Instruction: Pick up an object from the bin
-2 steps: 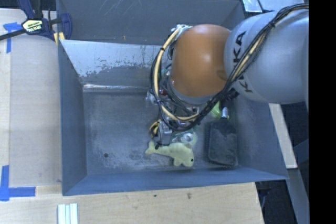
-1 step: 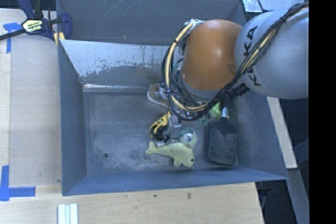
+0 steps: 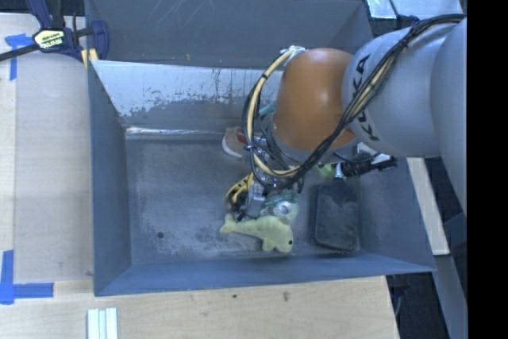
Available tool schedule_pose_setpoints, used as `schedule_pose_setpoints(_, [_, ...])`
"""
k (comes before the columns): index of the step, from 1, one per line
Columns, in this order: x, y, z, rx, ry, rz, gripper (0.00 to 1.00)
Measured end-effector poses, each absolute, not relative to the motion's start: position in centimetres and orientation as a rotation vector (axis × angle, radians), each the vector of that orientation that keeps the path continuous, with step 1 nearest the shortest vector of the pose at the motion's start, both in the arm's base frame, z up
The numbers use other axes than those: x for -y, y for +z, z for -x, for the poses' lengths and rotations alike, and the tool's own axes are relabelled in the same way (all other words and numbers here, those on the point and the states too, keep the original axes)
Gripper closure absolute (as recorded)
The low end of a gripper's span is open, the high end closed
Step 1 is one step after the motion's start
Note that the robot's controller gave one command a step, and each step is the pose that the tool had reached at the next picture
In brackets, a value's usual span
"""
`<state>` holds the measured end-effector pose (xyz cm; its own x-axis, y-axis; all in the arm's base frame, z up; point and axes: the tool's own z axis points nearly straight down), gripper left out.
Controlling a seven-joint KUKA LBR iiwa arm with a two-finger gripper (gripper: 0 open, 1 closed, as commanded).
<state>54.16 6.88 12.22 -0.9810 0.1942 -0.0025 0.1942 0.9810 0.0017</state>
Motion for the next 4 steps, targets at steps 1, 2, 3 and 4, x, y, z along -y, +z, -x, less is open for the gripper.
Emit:
schedule_pose_setpoints(1, [-6.8,7.2,-54.3,-3.125,0.004,-0.077,1.0])
schedule_pose_setpoints(2, [-6.8,7.2,-54.3,-3.125,0.004,-0.078,1.0])
schedule_pose_setpoints(3, [-5.8,11.3,-54.7,-3.133,0.002,-0.099,1.0])
schedule_pose_setpoints(4, [-4.5,13.5,-55.3,-3.115,0.005,-0.114,1.0])
